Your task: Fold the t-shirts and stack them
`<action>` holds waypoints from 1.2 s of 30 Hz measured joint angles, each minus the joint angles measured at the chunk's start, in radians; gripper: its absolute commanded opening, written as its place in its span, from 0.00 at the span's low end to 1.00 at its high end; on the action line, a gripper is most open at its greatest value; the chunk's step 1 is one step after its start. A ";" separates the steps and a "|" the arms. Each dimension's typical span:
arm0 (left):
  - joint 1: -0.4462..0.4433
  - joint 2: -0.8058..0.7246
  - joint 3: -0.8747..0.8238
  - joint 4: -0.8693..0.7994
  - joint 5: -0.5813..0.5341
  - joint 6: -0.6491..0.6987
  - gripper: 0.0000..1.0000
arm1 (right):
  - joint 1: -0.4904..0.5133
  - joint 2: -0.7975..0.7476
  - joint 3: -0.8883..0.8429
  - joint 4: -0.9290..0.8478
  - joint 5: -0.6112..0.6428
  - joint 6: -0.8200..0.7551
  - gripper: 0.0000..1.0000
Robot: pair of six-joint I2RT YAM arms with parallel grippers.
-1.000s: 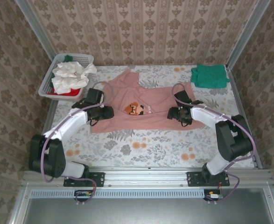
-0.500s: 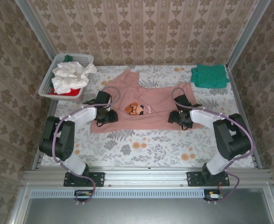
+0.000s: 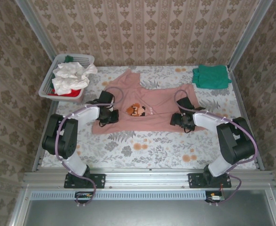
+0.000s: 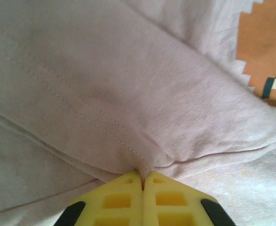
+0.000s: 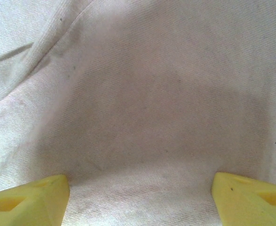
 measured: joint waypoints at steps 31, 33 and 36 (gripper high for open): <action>0.042 0.333 0.671 -0.246 -0.047 0.211 0.64 | 0.000 -0.097 -0.012 -0.066 -0.006 -0.031 0.84; 0.054 0.251 0.612 -0.243 -0.073 0.231 0.66 | 0.000 -0.113 -0.017 -0.066 -0.006 -0.031 0.84; 0.068 0.024 0.396 -0.218 -0.112 0.240 0.65 | 0.000 -0.137 -0.030 -0.068 -0.005 -0.032 0.84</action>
